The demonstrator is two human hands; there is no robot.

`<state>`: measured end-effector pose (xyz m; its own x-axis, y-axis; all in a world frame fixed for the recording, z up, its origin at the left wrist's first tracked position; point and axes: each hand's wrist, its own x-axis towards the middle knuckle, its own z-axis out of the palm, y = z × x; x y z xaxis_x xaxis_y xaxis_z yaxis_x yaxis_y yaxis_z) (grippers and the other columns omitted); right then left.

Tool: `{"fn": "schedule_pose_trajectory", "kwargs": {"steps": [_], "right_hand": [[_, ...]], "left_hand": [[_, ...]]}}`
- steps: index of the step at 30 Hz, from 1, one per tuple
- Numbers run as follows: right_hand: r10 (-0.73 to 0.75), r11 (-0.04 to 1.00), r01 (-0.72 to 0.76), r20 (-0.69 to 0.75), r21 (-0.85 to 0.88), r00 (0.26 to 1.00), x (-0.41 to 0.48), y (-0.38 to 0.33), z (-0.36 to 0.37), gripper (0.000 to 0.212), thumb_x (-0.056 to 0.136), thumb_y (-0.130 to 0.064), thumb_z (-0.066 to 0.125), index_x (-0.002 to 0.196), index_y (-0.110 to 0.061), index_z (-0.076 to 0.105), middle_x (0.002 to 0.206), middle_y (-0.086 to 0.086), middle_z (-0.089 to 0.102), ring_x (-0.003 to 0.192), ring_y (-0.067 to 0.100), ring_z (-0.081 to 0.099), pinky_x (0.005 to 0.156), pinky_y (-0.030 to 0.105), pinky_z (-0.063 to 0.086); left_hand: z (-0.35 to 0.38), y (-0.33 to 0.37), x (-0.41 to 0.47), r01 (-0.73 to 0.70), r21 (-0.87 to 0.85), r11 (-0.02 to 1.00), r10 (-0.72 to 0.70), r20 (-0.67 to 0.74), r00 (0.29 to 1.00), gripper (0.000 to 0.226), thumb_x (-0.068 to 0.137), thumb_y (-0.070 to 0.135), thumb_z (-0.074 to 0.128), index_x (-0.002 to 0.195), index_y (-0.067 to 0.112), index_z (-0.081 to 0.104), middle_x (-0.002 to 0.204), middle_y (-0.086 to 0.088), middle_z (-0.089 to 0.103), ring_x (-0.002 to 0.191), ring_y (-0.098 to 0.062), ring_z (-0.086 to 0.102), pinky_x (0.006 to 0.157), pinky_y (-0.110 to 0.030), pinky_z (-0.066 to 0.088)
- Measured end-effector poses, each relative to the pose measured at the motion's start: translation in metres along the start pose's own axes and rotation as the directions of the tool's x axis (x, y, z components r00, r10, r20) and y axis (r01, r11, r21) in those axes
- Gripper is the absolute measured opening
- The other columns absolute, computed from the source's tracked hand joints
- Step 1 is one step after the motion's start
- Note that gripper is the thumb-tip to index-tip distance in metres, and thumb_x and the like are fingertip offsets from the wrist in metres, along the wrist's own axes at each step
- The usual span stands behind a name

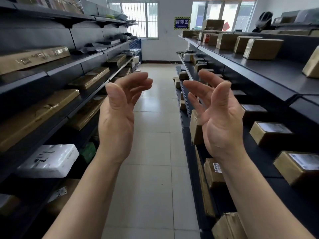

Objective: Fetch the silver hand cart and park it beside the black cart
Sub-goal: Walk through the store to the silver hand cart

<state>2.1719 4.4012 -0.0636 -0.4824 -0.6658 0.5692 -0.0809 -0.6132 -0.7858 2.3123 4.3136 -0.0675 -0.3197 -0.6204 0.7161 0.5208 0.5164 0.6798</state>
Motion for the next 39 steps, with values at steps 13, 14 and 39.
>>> {"fn": "schedule_pose_trajectory", "kwargs": {"steps": [13, 14, 39], "right_hand": [[-0.014, 0.999, 0.013, -0.023, -0.042, 1.000, 0.076, 0.057, -0.015, 0.061, 0.068, -0.063, 0.048, 0.112, -0.021, 0.055, 0.095, 0.000, 0.073, 0.114, 0.020, 0.063, 0.111, 0.043, 0.038], [-0.016, 0.999, 0.015, -0.026, -0.053, 1.000, 0.085, 0.063, -0.015, 0.061, 0.068, -0.063, 0.048, 0.112, -0.021, 0.054, 0.095, 0.000, 0.073, 0.115, 0.020, 0.062, 0.111, 0.043, 0.037], [-0.043, 0.994, 0.034, -0.076, -0.106, 0.996, 0.253, 0.192, 0.019, 0.062, 0.067, -0.063, 0.046, 0.111, -0.020, 0.054, 0.091, -0.002, 0.073, 0.113, 0.019, 0.063, 0.110, 0.042, 0.038]], "left_hand": [[-0.002, -0.079, 0.069, 0.011, -0.016, 1.000, -0.011, -0.006, 1.000, 0.074, 0.073, 0.075, 0.039, 0.109, 0.014, 0.060, 0.107, -0.002, 0.065, 0.111, -0.023, 0.059, 0.103, -0.035, 0.041], [-0.004, -0.086, 0.077, 0.010, -0.023, 1.000, -0.011, -0.010, 1.000, 0.073, 0.073, 0.076, 0.039, 0.108, 0.016, 0.061, 0.106, 0.000, 0.066, 0.110, -0.021, 0.059, 0.101, -0.033, 0.041], [-0.075, -0.228, 0.228, 0.004, -0.055, 0.998, -0.003, 0.021, 1.000, 0.074, 0.075, 0.073, 0.037, 0.109, 0.012, 0.060, 0.107, -0.004, 0.065, 0.111, -0.026, 0.058, 0.104, -0.038, 0.041]]}}
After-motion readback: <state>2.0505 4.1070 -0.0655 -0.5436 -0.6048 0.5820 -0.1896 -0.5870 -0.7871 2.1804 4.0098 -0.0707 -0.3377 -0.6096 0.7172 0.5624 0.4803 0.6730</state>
